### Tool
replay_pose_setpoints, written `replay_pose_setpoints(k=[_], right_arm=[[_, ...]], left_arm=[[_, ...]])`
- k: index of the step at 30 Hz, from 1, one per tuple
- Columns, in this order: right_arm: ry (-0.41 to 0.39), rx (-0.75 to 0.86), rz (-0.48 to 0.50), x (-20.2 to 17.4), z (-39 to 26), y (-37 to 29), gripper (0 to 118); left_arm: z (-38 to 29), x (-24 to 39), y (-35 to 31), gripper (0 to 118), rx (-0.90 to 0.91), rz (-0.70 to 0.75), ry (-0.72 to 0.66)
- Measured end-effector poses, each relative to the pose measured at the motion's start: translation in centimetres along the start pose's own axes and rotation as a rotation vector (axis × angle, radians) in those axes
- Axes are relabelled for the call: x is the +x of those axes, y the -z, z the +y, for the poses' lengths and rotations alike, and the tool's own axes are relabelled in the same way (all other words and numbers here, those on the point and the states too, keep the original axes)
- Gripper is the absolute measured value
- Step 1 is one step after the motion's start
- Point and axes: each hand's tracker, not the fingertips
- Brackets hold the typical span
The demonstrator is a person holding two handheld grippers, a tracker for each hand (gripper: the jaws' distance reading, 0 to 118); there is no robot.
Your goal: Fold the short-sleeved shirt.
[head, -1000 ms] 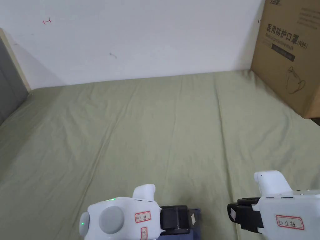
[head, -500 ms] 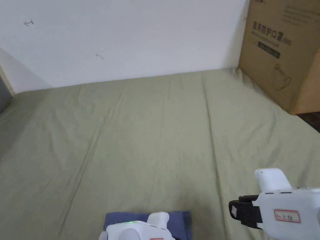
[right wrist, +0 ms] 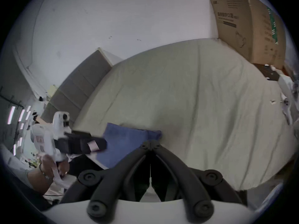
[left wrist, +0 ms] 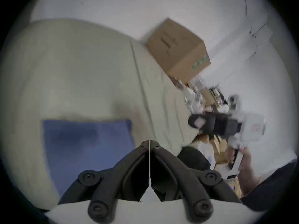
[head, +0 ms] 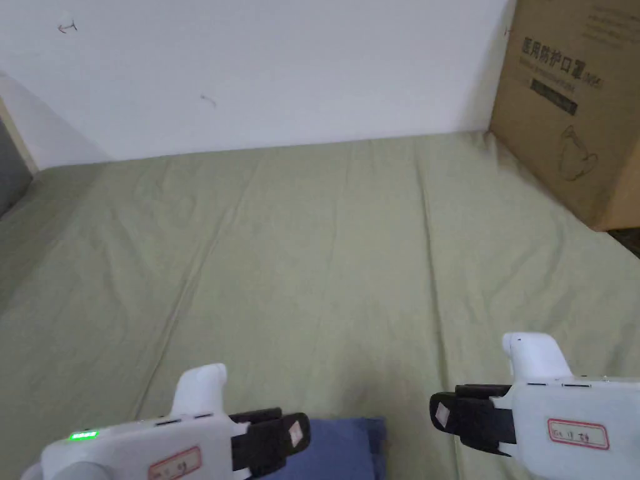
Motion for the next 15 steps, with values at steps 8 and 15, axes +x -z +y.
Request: replay_pose_setpoints(k=[8,15], right_arm=[[0.126,-0.343,0.297,-1.1,-3.5,12.1,0],[0.11,-0.436,0.205,3.1,-5.2,14.1,0]], left_arm=[[-2.1,-8.5,-6.8,1,0.165,0.149,-0.232],[-4.7,-14.3,-7.8,1,0.18,0.046,-0.412]])
